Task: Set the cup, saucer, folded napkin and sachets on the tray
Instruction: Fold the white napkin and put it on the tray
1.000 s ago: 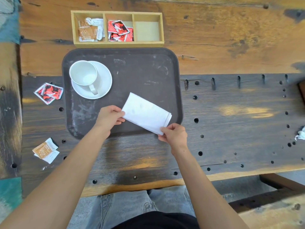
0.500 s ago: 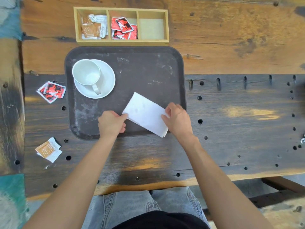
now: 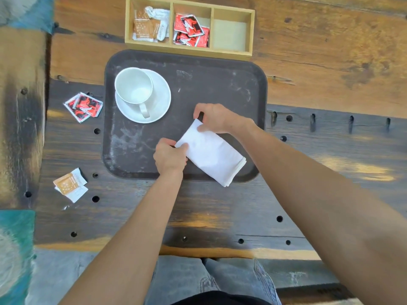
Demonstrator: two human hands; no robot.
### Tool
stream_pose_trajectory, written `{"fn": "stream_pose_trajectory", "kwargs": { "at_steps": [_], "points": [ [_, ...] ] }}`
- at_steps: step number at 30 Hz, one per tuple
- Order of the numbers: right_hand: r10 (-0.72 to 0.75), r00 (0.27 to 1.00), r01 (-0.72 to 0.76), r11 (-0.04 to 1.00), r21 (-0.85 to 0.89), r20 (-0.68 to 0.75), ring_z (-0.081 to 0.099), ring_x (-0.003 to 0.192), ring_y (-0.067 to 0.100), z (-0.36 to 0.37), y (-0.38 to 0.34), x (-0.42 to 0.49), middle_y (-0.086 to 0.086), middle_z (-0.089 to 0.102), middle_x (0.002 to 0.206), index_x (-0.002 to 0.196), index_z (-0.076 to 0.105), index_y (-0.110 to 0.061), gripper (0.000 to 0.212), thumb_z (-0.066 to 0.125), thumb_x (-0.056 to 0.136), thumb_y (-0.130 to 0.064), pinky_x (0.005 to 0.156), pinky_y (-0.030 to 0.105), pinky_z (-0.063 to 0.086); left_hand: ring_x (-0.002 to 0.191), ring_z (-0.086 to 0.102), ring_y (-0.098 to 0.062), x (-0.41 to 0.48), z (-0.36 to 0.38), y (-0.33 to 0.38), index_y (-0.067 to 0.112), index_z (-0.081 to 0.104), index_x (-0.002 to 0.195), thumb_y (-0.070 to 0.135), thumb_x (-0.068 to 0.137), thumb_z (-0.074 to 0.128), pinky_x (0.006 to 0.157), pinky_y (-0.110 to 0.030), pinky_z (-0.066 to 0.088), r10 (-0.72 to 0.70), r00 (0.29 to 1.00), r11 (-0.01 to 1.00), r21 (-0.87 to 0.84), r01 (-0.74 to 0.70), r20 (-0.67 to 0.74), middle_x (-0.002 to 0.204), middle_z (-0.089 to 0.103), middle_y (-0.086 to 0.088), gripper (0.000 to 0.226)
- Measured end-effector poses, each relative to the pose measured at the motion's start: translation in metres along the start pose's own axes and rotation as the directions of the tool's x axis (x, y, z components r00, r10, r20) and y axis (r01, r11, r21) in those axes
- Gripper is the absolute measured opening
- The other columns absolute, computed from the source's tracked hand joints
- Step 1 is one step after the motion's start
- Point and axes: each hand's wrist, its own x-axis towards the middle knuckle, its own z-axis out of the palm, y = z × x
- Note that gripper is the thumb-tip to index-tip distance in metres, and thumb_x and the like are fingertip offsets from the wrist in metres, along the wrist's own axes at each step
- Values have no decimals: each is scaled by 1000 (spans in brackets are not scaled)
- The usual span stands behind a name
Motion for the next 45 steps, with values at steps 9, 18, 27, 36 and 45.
{"fn": "stream_pose_trajectory", "kwargs": {
  "at_steps": [9, 18, 27, 36, 45],
  "points": [
    [84, 990, -75, 994, 85, -110, 65, 71, 19, -42, 40, -4, -5, 62, 71, 109, 61, -16, 28, 62, 85, -2, 69, 30, 50, 75, 56, -25, 27, 29, 54, 10, 54, 96, 2, 75, 62, 79, -55, 55, 355, 931, 932, 41, -360, 90, 75, 55, -3, 23],
    [221, 946, -183, 968, 169, -237, 64, 87, 24, -82, 83, -8, 7, 69, 96, 108, 65, -9, 14, 61, 94, -11, 78, 34, 52, 81, 63, -19, 56, 66, 125, 9, 68, 91, 7, 85, 66, 87, -45, 57, 497, 832, 826, 157, -541, 246, 84, 67, -3, 7],
    [229, 934, -160, 954, 252, -274, 71, 94, 39, -102, 81, -4, 10, 61, 95, 111, 63, -4, 17, 59, 94, -3, 87, 51, 61, 98, 60, -21, 61, 75, 157, 14, 58, 121, 5, 83, 69, 83, -37, 52, 465, 766, 762, 241, -601, 444, 107, 63, -3, 41],
    [103, 928, 14, 951, 307, -359, 66, 89, 17, -107, 75, -46, 5, 71, 98, 116, 67, -12, 33, 65, 86, 2, 88, 33, 55, 86, 57, -19, 45, 61, 159, 6, 69, 95, 5, 80, 69, 63, -25, 43, 525, 665, 570, 361, -738, 531, 95, 67, -5, 15],
    [-42, 888, 161, 962, 222, -459, 63, 81, 2, -70, 64, -110, -4, 69, 89, 89, 66, -10, 15, 71, 81, 1, 77, 34, 57, 70, 45, -18, -1, 31, 106, 16, 48, 80, -1, 76, 57, 61, -35, 38, 719, 381, 323, 206, -924, 582, 78, 54, 1, 20]
  ]
}}
